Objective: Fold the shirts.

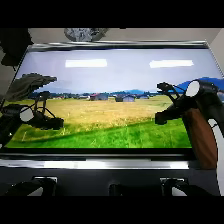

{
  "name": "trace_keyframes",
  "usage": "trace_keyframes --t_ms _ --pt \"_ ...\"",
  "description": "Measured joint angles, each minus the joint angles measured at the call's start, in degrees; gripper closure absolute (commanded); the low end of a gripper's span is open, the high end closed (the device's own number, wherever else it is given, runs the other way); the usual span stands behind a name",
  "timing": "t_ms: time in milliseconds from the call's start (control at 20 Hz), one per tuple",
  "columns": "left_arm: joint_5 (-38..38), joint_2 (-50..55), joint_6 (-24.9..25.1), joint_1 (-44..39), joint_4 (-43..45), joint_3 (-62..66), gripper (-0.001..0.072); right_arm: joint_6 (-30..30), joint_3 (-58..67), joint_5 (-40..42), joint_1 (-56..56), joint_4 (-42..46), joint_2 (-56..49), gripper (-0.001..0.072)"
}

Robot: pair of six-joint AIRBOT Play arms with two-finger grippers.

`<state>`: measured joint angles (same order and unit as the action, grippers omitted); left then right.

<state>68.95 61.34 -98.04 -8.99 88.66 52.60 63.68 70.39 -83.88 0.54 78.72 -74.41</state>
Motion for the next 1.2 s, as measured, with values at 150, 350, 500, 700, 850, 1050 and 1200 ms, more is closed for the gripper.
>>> trace_keyframes --t_ms 150,350,500,700,850,1050,1200 --pt "0.0 0.0 0.0 0.0 0.0 0.0 0.0316 0.0 0.0 0.0 0.02 0.0 0.0 0.0103" --pt "0.0 0.0 0.0 0.0 0.0 0.0 0.0316 0.0 0.0 0.0 0.02 -0.02 0.0 0.0103" --pt "0.0 0.0 0.02 0.0 0.0 0.0 0.0316 -0.02 0.0 0.0 0.02 0.0 0.0 0.0103" --pt "0.0 0.0 0.02 0.0 0.0 0.0 0.0316 -0.02 0.0 0.0 0.02 -0.02 0.0 0.0103" --pt "0.0 0.0 0.0 0.0 0.02 0.0 0.0316 0.0 0.0 0.0 0.02 0.0 0.0 0.0103" --pt "-1.01 0.13 -0.11 0.02 -0.09 -0.02 0.0316 0.0 0.0 1.27 0.02 -0.02 0.0 0.0101" --pt "-4.66 0.35 -0.15 0.0 -0.37 0.0 0.0316 -0.02 0.0 4.2 0.02 0.26 0.0 0.01"
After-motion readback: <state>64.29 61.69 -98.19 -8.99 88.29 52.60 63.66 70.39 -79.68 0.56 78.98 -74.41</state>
